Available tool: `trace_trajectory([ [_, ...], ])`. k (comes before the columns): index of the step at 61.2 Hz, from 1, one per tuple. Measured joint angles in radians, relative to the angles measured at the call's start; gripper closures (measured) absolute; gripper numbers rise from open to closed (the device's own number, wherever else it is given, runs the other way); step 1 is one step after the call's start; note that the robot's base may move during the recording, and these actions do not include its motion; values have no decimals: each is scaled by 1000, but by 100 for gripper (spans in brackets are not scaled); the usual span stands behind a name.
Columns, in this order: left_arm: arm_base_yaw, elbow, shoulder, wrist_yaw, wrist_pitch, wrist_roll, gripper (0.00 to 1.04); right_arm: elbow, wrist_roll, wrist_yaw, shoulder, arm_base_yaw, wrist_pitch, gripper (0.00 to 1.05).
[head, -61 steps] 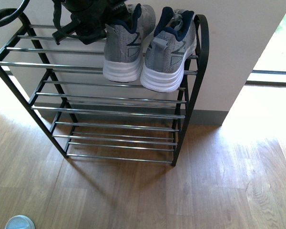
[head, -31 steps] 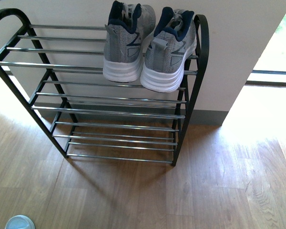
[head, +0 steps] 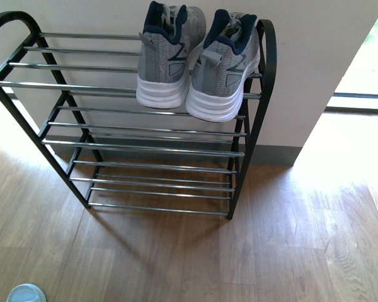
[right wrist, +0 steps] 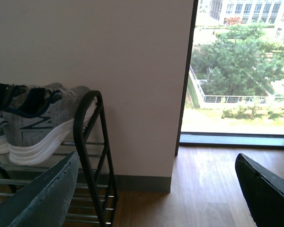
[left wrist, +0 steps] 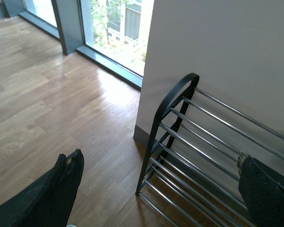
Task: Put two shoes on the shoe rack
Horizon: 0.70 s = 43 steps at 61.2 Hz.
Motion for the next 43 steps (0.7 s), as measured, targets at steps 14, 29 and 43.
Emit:
trace_trajectory([
  [14, 77, -129, -82, 315, 267, 138, 23, 0, 0, 1, 0, 0, 0, 9],
  [29, 205, -327, -241, 658, 461, 463, 71, 0, 0, 0, 0, 0, 0, 9],
  [43, 264, -397, -352, 716, 423, 488, 104, 0, 0, 0, 0, 0, 0, 9],
])
